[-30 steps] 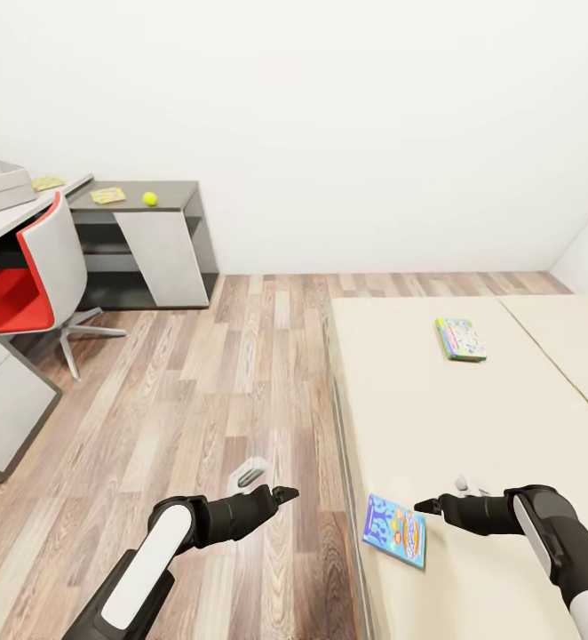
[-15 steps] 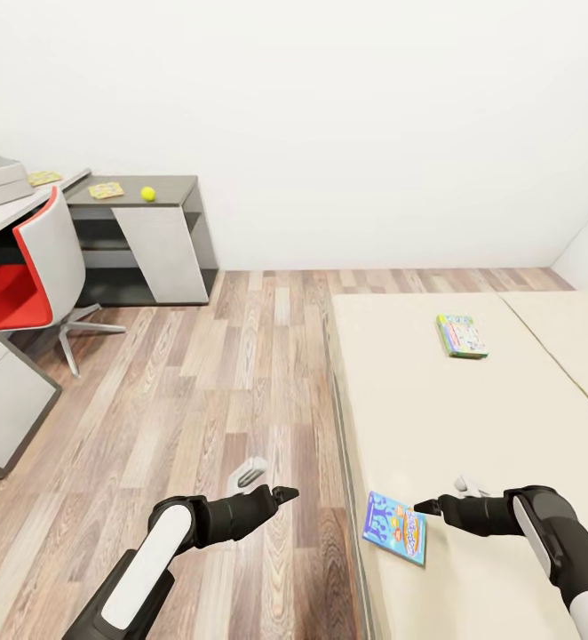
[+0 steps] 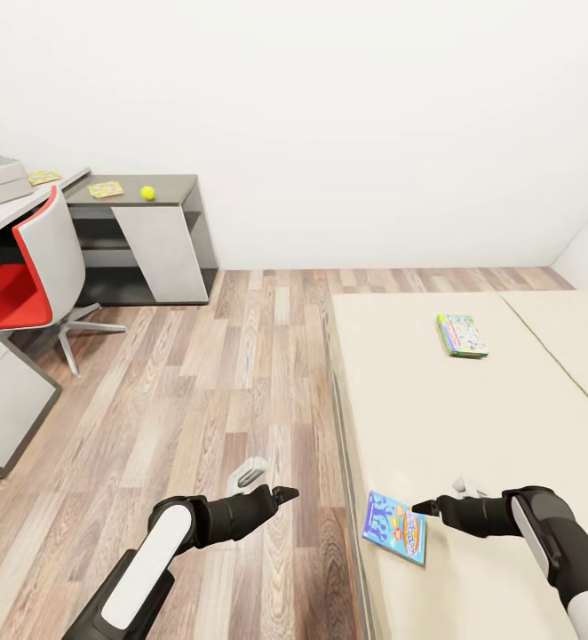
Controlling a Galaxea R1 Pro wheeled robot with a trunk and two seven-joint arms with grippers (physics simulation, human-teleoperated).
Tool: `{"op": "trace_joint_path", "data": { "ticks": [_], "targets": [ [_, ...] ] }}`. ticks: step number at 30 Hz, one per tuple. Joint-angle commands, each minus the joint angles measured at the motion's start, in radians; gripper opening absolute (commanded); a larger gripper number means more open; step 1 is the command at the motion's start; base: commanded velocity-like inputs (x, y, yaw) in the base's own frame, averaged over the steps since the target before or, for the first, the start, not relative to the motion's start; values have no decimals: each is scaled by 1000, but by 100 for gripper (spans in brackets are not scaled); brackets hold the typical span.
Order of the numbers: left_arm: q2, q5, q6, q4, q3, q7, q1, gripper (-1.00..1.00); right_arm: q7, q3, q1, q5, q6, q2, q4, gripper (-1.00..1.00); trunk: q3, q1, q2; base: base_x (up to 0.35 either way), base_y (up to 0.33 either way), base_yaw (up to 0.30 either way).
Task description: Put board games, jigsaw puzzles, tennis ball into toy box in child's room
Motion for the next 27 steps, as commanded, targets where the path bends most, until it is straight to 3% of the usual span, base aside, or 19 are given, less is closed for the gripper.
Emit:
{"op": "trace_joint_path", "data": {
  "ticks": [1, 27],
  "targets": [
    [1, 10, 0, -1, -1, 10, -1, 100, 2, -2, -1, -1, 7, 0, -1, 100, -1, 0, 0, 0, 0, 0],
    [1, 10, 0, -1, -1, 11, -1, 100, 3, 40, -2, 0, 0, 15, 31, 100, -1, 0, 0, 0, 0, 0]
  ]
}}
